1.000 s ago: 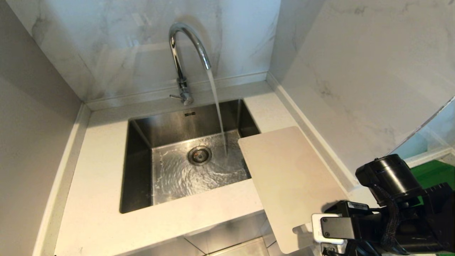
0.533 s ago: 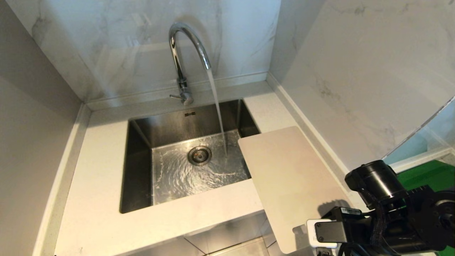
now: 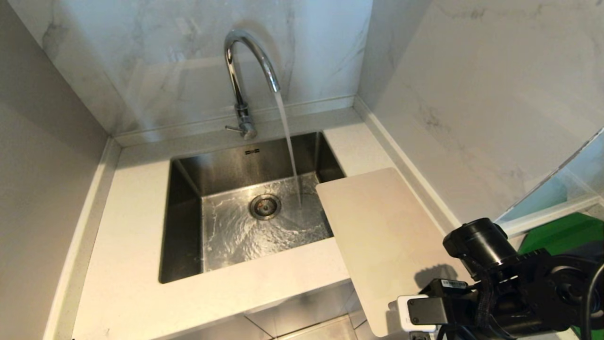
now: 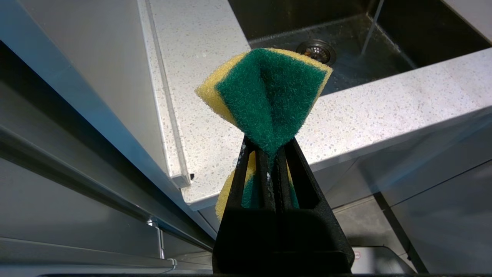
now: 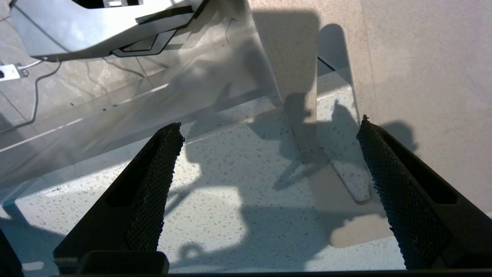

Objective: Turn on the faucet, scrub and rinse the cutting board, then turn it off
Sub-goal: Pick up the cutting board

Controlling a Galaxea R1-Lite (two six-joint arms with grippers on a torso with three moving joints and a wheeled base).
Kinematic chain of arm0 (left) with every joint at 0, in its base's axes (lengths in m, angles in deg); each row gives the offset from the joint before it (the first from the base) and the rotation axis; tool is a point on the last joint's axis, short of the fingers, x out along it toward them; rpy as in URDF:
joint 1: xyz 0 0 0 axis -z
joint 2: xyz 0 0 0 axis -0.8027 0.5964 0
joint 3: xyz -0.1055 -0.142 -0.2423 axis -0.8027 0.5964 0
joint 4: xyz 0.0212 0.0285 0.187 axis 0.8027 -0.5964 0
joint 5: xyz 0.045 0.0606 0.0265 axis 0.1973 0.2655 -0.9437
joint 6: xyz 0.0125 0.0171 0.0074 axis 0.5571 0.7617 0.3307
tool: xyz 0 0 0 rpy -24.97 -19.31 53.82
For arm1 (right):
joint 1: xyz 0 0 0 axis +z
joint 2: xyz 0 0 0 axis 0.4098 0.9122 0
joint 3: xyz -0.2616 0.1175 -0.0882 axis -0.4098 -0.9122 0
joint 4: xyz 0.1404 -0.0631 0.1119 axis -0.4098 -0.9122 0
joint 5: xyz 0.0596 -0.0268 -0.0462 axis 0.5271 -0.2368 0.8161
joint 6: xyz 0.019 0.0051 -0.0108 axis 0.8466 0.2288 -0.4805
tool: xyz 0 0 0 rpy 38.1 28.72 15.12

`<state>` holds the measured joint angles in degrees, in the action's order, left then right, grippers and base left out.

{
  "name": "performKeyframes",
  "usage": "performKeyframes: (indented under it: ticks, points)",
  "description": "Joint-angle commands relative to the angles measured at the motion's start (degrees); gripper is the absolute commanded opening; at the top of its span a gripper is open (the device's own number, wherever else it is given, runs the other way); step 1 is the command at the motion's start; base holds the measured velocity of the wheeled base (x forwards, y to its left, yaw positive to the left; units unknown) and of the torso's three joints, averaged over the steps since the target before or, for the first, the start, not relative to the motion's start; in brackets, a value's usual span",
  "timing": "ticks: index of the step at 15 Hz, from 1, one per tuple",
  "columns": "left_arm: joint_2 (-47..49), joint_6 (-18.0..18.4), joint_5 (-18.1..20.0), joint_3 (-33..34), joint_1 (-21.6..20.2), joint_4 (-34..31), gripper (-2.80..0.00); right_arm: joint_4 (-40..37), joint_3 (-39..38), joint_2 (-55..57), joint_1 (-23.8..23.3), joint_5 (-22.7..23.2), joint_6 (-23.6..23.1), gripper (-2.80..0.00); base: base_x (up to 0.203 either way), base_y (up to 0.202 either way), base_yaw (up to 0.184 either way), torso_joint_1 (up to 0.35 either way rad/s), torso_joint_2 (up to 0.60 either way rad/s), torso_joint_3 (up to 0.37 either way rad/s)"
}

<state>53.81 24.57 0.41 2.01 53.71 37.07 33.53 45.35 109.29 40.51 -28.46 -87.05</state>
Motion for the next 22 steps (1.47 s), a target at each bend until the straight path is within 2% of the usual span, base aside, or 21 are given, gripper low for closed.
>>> performKeyframes:
  ticks: [1, 3, 6, 22]
  points:
    - [0.0, 0.0, 0.0, 0.1, 0.0, 0.0, -2.80, -0.1, 0.7, 1.0, 0.6, 0.1, -0.5, 0.00, 0.000, 0.000, 0.000, 0.000, 0.00, 0.000]
    - [0.0, 0.0, 0.0, 0.1, 0.0, 0.0, -2.80, -0.2, 0.8, 1.7, 1.6, 0.2, -0.4, 0.00, 0.000, 0.000, 0.000, 0.000, 0.00, 0.000]
    - [0.0, 0.0, 0.0, 0.1, 0.0, 0.0, -2.80, -0.2, 0.9, 3.5, 1.7, 2.9, 0.0, 0.00, 0.000, 0.000, 0.000, 0.000, 0.00, 0.000]
    - [0.0, 0.0, 0.0, 0.1, 0.0, 0.0, -2.80, -0.1, 2.0, 8.2, 0.2, 2.2, -0.3, 0.00, 0.000, 0.000, 0.000, 0.000, 0.00, 0.000]
